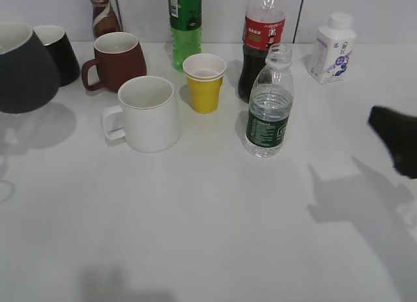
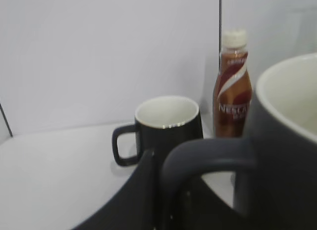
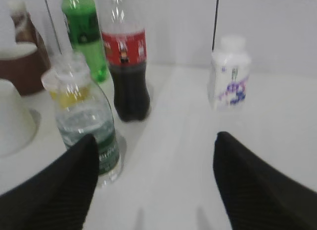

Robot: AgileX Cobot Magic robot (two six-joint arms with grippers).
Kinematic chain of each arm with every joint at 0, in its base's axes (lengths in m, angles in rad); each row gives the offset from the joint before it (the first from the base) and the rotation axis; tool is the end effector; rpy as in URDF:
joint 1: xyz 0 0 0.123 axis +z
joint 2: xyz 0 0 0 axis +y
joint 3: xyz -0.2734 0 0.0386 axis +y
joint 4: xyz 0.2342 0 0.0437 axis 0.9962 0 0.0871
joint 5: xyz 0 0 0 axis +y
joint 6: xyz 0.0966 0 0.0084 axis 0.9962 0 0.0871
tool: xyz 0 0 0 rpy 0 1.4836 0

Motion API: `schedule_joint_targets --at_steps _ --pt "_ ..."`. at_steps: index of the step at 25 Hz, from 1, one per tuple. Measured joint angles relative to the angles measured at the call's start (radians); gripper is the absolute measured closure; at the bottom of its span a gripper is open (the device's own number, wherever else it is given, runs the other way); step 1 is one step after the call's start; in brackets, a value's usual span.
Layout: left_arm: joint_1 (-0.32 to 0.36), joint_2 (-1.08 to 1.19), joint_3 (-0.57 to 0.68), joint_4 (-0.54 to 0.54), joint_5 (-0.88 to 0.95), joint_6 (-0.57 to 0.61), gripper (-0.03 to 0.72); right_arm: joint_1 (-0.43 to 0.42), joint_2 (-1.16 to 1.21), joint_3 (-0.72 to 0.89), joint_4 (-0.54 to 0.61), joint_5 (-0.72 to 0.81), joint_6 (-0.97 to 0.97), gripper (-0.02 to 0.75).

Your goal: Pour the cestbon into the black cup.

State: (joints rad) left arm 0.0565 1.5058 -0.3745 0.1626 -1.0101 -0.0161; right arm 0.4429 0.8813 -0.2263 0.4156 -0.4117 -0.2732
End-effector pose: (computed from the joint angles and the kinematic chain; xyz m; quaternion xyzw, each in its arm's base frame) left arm 0.2563 0.0012 0.2011 0.0528 0.7190 -0.0054 0.6929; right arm 0.1533 0.0554 0.2326 -0.0758 0.7657 0.1138 0.6285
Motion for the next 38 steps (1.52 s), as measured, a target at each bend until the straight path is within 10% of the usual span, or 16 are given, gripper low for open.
schedule_joint_targets --at_steps 21,34,38 --pt "0.000 -0.150 0.000 0.022 0.152 -0.003 0.650 0.000 0.840 -0.065 -0.503 -0.759 0.373 0.078" --pt "0.000 -0.150 0.000 0.098 0.184 -0.003 0.650 0.000 1.055 -0.366 -0.566 -0.660 0.454 0.081" --pt "-0.007 -0.150 0.000 0.167 0.217 -0.037 0.650 0.000 1.066 -0.424 -0.637 -0.608 0.477 0.245"
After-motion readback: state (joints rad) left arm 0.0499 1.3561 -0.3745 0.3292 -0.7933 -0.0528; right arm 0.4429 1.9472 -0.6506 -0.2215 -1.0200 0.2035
